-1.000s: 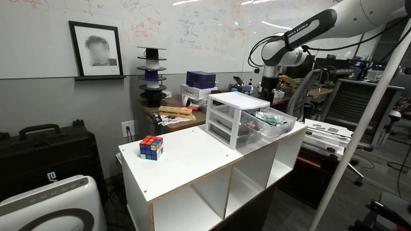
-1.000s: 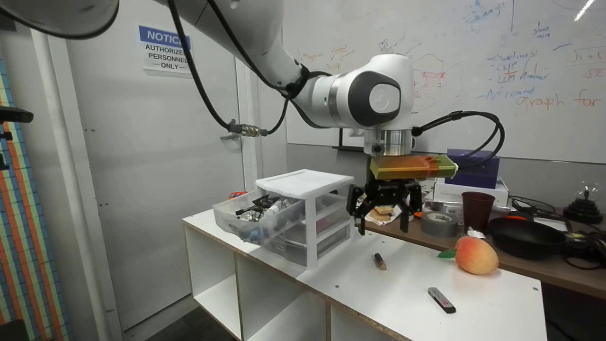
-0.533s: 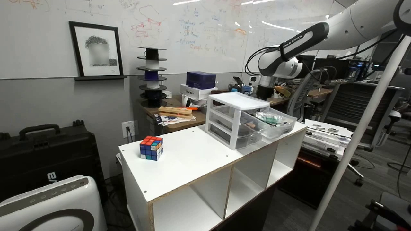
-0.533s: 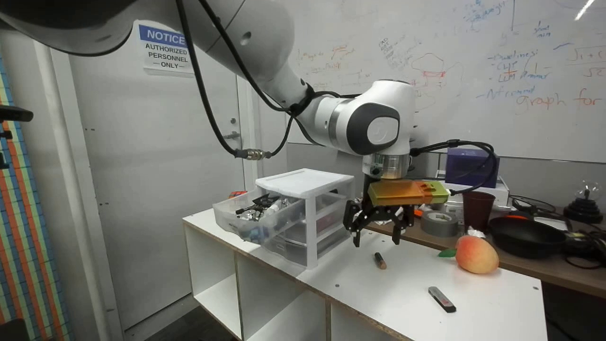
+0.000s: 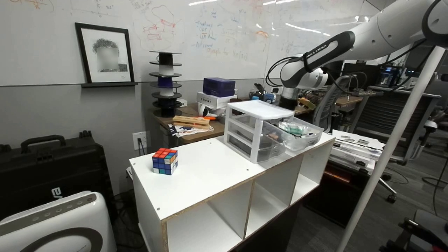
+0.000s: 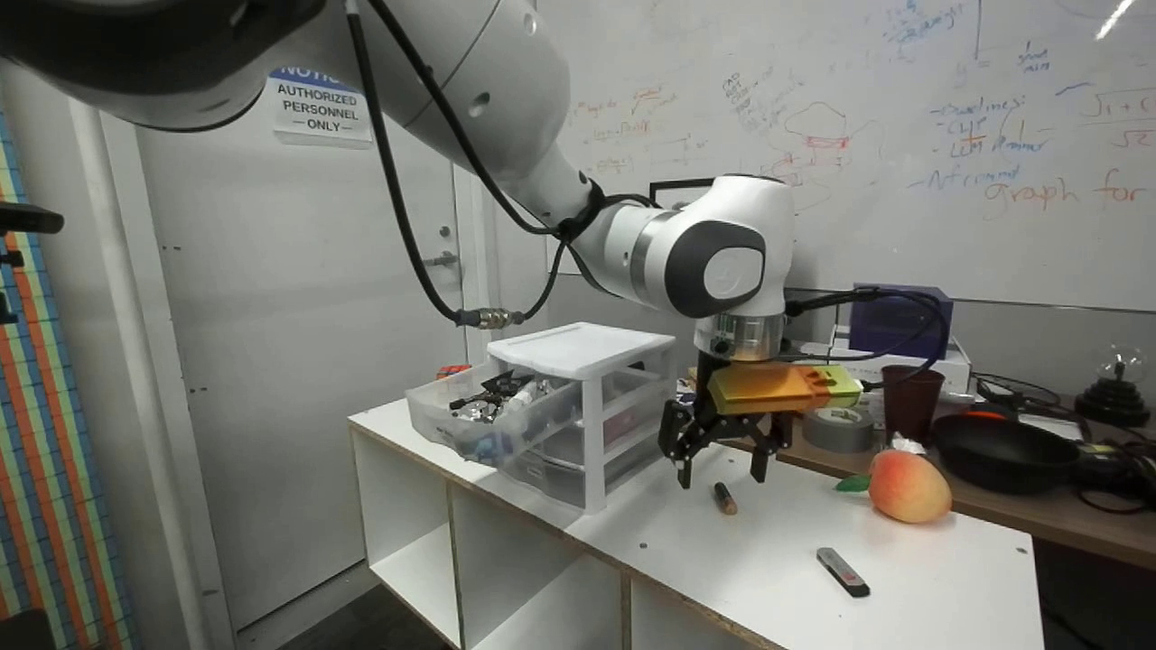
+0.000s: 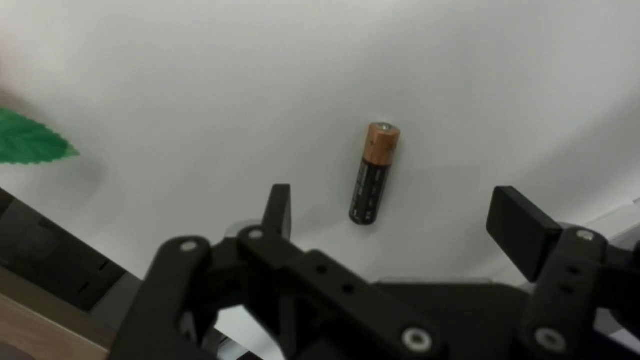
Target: Put the two objects on the table into the drawer then close the drawer.
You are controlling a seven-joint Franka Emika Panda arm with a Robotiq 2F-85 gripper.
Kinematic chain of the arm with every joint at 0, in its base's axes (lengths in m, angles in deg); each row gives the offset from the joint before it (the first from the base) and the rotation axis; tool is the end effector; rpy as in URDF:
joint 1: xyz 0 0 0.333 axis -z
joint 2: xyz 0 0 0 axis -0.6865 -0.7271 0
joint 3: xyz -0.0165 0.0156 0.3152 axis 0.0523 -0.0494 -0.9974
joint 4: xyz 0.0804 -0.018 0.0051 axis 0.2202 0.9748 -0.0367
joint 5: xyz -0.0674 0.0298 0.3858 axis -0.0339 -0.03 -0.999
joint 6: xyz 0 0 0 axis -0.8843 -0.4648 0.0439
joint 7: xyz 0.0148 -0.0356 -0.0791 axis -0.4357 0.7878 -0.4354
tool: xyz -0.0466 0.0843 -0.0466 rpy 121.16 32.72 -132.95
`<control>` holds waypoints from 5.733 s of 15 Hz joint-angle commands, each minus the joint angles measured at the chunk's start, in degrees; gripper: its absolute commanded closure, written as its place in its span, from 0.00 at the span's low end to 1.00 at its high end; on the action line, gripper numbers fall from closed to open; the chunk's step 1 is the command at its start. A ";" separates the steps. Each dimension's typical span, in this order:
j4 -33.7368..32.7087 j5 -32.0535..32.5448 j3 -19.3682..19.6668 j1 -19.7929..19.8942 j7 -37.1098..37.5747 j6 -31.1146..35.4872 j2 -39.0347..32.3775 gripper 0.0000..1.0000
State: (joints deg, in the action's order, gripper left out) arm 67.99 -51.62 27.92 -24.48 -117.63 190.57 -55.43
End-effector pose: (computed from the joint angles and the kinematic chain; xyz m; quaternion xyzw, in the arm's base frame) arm 0.7208 -0.2162 0.2134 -0.9096 -0.4139 -0.0322 0.0167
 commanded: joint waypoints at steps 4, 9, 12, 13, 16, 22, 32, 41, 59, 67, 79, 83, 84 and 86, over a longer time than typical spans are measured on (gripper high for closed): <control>-2.76 -0.30 0.19 0.86 -1.64 0.62 -2.45 0.42; -3.40 -0.23 0.10 0.82 -1.96 0.81 -3.03 0.80; -2.58 0.36 0.52 0.54 -2.07 -0.17 -2.24 0.92; -2.29 0.53 0.65 0.52 -2.19 -0.17 -2.06 0.89; -0.63 1.74 1.58 0.03 -1.73 0.50 -0.96 0.87; 7.74 3.65 3.56 -1.86 4.18 -0.94 8.38 0.88; 33.76 4.90 5.20 -5.74 18.61 7.22 34.63 0.88; 57.70 9.02 4.57 -11.91 25.87 6.10 59.54 0.89; 55.40 2.91 4.61 -19.44 26.99 7.76 52.88 0.92; 50.87 3.24 3.41 -18.61 26.65 2.19 48.51 0.44; 38.67 0.51 14.16 -8.68 11.21 0.31 47.64 0.00; 28.98 -0.50 15.24 -4.70 2.27 -3.46 35.94 0.00; 26.47 -0.72 14.69 -3.66 0.97 -4.52 32.92 0.00; 21.68 -1.17 13.22 -1.89 -1.15 -5.64 27.05 0.00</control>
State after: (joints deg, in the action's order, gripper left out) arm 100.08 -50.96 43.07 -28.66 -114.88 188.54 -18.63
